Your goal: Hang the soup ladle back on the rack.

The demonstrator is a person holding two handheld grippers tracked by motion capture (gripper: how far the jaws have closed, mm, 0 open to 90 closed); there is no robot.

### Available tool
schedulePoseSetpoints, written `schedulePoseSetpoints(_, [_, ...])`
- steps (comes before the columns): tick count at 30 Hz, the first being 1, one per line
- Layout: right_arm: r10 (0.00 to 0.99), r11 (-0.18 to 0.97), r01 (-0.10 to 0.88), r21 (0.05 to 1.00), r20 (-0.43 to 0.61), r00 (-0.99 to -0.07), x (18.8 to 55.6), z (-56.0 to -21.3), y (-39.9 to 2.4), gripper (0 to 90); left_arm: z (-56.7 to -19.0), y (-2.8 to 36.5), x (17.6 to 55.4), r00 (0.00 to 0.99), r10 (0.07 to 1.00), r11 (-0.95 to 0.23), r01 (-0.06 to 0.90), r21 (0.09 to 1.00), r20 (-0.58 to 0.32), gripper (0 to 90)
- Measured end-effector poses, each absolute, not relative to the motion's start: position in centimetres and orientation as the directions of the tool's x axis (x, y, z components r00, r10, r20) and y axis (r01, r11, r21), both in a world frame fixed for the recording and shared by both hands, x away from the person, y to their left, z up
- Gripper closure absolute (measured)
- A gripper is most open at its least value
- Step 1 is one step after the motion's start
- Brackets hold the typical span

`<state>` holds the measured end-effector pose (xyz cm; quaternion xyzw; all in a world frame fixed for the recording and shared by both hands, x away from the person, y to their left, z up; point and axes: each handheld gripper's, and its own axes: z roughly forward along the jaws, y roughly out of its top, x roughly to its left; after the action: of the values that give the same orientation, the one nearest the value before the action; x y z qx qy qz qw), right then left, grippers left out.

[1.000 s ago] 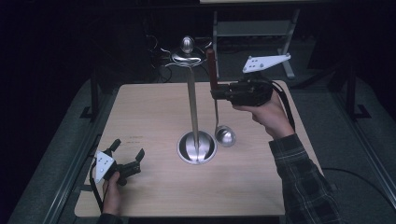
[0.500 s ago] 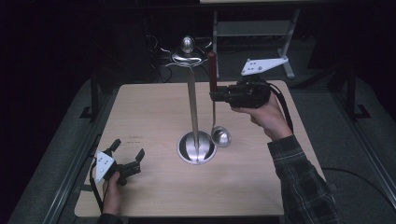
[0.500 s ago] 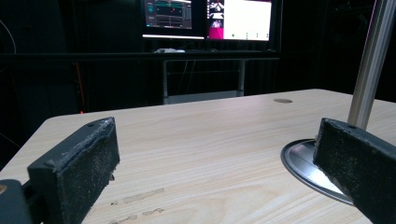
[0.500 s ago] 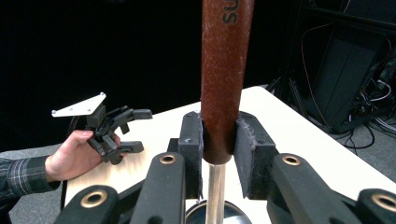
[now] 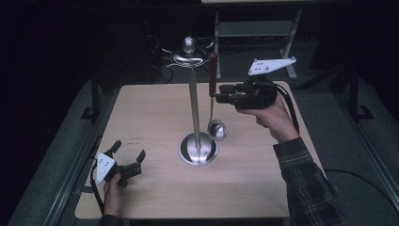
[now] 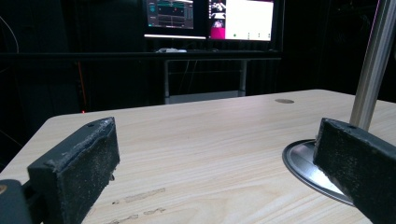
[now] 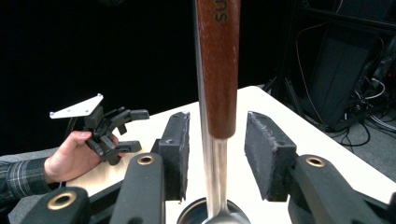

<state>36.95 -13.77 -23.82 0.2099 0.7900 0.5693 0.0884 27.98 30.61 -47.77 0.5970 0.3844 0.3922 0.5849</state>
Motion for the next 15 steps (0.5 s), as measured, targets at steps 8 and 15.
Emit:
schedulePoseSetpoints(8, [0.47, 0.282, 0.243, 0.928, 0.087, -0.878, 36.4, -24.6, -14.5, 52.4, -47.8, 30.6, 28.0, 0.396, 0.918, -0.02, 0.0, 1.0, 0.018, 0.0])
schedulePoseSetpoints(15, [0.509, 0.295, 0.269, 0.917, 0.087, -0.856, 35.7, -26.5, -15.7, 47.0, -47.8, 30.6, 28.0, 0.396, 0.918, -0.02, -0.001, 1.0, 0.019, 0.0])
